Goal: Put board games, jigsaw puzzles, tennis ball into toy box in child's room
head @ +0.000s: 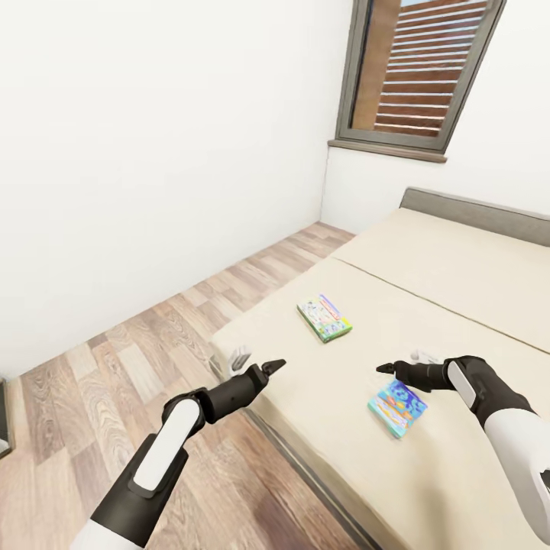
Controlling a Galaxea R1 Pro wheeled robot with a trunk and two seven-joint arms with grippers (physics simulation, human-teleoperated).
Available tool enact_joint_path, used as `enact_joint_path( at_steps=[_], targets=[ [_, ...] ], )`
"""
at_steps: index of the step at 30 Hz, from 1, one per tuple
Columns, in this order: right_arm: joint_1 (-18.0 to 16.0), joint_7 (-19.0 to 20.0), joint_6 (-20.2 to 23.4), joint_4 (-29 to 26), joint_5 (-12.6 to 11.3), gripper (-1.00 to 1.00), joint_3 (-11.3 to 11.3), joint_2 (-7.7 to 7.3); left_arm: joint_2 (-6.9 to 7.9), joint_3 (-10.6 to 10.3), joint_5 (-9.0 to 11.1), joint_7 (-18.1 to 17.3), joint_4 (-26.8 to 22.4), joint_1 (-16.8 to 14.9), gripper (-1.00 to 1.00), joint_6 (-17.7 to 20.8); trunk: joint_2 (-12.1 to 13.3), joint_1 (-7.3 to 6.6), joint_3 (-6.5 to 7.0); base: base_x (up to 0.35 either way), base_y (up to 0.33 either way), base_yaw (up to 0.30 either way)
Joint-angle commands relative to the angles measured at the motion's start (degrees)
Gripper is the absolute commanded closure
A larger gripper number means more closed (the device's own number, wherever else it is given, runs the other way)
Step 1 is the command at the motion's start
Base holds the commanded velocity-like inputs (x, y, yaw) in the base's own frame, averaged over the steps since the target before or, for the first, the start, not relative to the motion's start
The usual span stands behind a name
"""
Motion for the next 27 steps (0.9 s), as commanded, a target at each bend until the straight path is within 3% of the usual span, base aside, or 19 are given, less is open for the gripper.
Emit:
enact_joint_path(
  at_steps=[1,3,8,27],
  targets=[
    [0.0,0.2,0.4,-0.1,0.1,-1.00,-0.3,0.01,0.02,-0.7,0.4,0.5,-0.1,0.0,-1.00,0.0,0.0,-0.01,-0.05,0.000,0.000,0.138],
    [0.0,0.2,0.4,-0.1,0.1,-1.00,-0.3,0.01,0.10,-2.5,-0.2,0.5,-0.2,0.0,-1.00,-1.1,0.0,-0.01,-0.05,0.000,0.000,0.079],
    [0.0,0.2,0.4,-0.1,0.1,-1.00,-0.3,0.01,0.17,-4.3,-1.2,0.5,-0.2,0.0,-1.00,-3.1,0.0,-0.01,-0.05,-0.011,0.000,0.038],
    [0.0,0.2,0.4,-0.1,0.1,-1.00,-0.3,0.01,0.61,-5.2,-1.6,0.4,-0.2,0.0,-1.00,-4.1,0.0,-0.01,-0.05,-0.173,0.000,0.005]
  ],
)
